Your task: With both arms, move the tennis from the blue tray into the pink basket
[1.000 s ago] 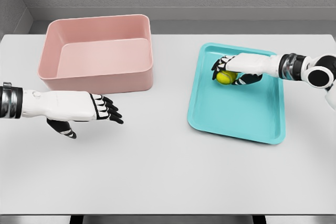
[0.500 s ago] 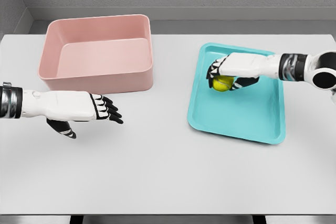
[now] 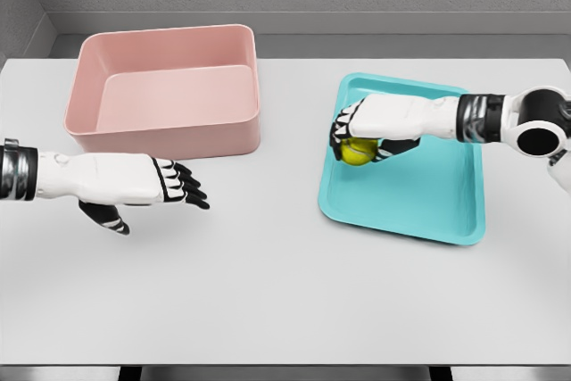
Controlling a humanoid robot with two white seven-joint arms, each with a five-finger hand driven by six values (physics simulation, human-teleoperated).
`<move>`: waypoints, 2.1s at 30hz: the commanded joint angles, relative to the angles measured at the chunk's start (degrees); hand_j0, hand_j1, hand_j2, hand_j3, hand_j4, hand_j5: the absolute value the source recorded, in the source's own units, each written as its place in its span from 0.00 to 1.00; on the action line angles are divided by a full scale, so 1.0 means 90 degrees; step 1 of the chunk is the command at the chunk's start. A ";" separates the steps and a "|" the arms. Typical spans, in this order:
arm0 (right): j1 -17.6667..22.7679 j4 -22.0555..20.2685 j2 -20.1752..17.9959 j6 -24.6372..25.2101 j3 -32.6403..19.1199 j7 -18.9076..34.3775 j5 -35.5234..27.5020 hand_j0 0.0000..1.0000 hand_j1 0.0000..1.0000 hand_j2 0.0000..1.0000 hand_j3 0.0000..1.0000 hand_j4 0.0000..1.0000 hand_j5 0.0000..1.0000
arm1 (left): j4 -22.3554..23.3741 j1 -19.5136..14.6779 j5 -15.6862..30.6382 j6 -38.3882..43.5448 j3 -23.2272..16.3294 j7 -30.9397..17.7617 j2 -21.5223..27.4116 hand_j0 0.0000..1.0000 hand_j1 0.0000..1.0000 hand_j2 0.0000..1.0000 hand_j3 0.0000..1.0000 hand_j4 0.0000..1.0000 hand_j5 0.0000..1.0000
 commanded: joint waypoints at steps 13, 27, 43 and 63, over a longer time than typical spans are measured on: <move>0.0098 0.0073 0.1068 0.0077 0.0081 0.0305 -0.0040 0.50 0.50 0.50 0.50 0.50 0.50 | 0.0019 0.0029 0.0037 0.0015 0.0027 0.0002 0.0041 1.00 1.00 1.00 1.00 1.00 1.00; 0.0049 0.0473 0.1869 0.0106 0.0706 0.0305 -0.0021 0.50 0.50 0.50 0.50 0.50 0.50 | 0.0419 0.1835 0.0037 0.0015 0.2048 0.0002 0.0188 1.00 1.00 1.00 1.00 1.00 1.00; 0.0029 0.0620 0.2065 0.0242 0.0823 0.0305 -0.0001 0.72 0.72 0.72 0.72 0.72 0.72 | -0.0147 0.2217 0.0115 0.0015 0.2205 -0.0049 0.0325 1.00 1.00 1.00 1.00 1.00 1.00; -0.0293 -0.0591 0.0600 -0.0189 0.0404 0.0217 -0.0060 1.00 1.00 1.00 1.00 1.00 1.00 | 0.0009 0.1318 -0.0422 0.0015 0.1297 -0.0049 -0.0799 1.00 1.00 1.00 1.00 1.00 1.00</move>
